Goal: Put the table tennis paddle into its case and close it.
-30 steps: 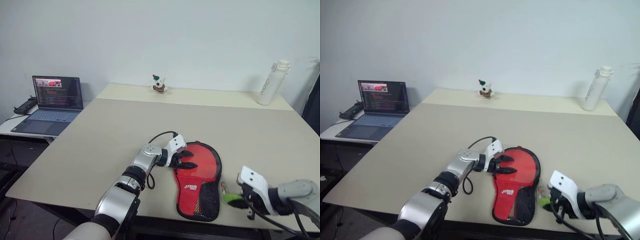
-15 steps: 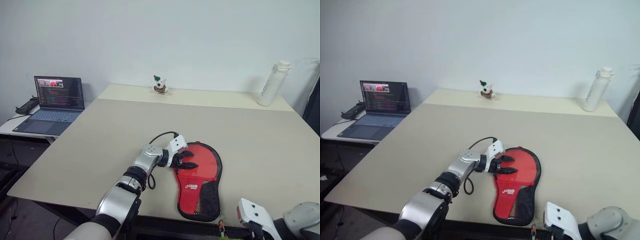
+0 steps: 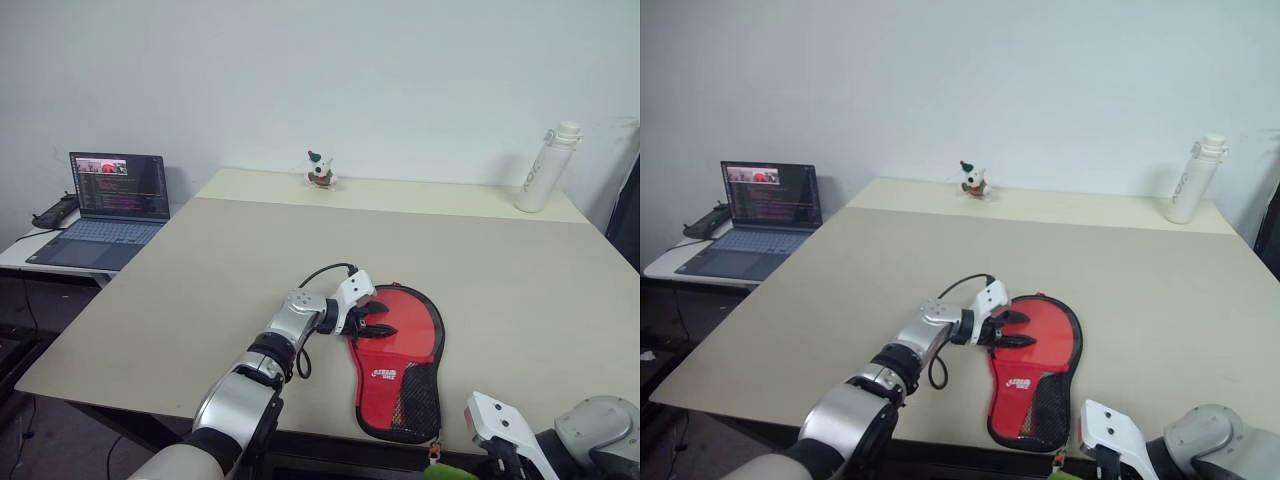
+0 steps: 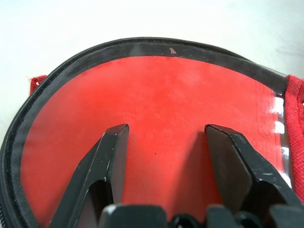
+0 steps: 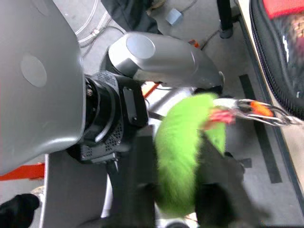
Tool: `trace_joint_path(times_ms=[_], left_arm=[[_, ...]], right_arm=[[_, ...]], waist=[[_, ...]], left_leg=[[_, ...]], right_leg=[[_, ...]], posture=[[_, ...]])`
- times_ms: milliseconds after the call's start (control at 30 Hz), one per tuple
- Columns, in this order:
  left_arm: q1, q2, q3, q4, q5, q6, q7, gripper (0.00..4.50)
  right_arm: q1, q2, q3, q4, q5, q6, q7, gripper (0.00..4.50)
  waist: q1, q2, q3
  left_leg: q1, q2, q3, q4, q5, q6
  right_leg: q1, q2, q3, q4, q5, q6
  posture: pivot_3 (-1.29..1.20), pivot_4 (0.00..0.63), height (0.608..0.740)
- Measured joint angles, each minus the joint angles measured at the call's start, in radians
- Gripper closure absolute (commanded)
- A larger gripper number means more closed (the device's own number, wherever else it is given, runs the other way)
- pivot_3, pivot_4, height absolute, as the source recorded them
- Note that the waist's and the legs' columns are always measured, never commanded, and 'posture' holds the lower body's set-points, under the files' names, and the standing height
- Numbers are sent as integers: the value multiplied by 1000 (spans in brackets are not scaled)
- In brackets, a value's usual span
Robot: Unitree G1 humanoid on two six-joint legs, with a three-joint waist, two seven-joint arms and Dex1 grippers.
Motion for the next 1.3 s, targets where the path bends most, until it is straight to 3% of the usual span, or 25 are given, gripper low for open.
trace_joint_path(times_ms=[133, 300, 467, 600, 733, 933, 1133, 1300], left_arm=[[1, 0, 0, -2, 0, 0, 2, 1731], [12, 7, 0, -27, -1, -3, -7, 1731], [83, 55, 4, -181, -30, 53, -80, 1731], [166, 131, 15, -415, -95, 163, -134, 1731], [306, 284, 103, -821, -216, 353, -143, 1731], [603, 454, 227, -1221, -358, 595, -79, 1731], [691, 485, 310, -1354, -400, 664, 57, 1731], [714, 467, 310, -1421, -409, 682, 166, 1731]], right_arm=[[-22, 0, -18, 10, 37, 0, 0, 917], [-123, 36, -22, 83, 59, -6, -14, 917], [-326, 170, -2, 274, -16, -96, -71, 917], [-417, 249, 32, 417, -74, -195, -61, 917], [-578, 336, 52, 671, -134, -312, -11, 917], [-747, 395, 64, 1040, -240, -489, 82, 917], [-831, 397, 101, 1230, -339, -613, 201, 917], [-862, 388, 104, 1391, -419, -718, 242, 917]], waist=[[0, 0, 0], [-3, 0, 0], [-15, 0, 2], [-25, -1, 6], [-53, 1, 11], [-55, 2, 14], [-35, 1, 15], [-31, 1, 15]], left_leg=[[0, 0, 0, 0, 0, 0], [0, 0, 0, 0, 0, 0], [-1, 1, 2, -1, 0, -1], [-3, 2, 3, -2, 3, -5], [-1, 4, 3, -2, 5, -8], [0, 4, 3, -3, 4, -6], [0, 3, 1, -2, 3, -4], [0, 3, 2, -3, 3, -4]], right_leg=[[0, 0, 0, 0, 0, -1], [0, 0, 0, 0, 1, -3], [-3, 1, 1, 1, 1, -3], [-6, 2, 3, 1, 1, -4], [-7, 0, 5, 3, 1, -5], [-6, -2, 4, 3, 1, -5], [-5, -4, 2, 4, 1, -5], [-5, -4, 3, 4, 1, -5]], posture=[[0, 150, 740], [0, 150, 740], [0, 150, 740], [0, 150, 740], [0, 150, 740], [0, 150, 740], [0, 150, 740], [0, 150, 740]])
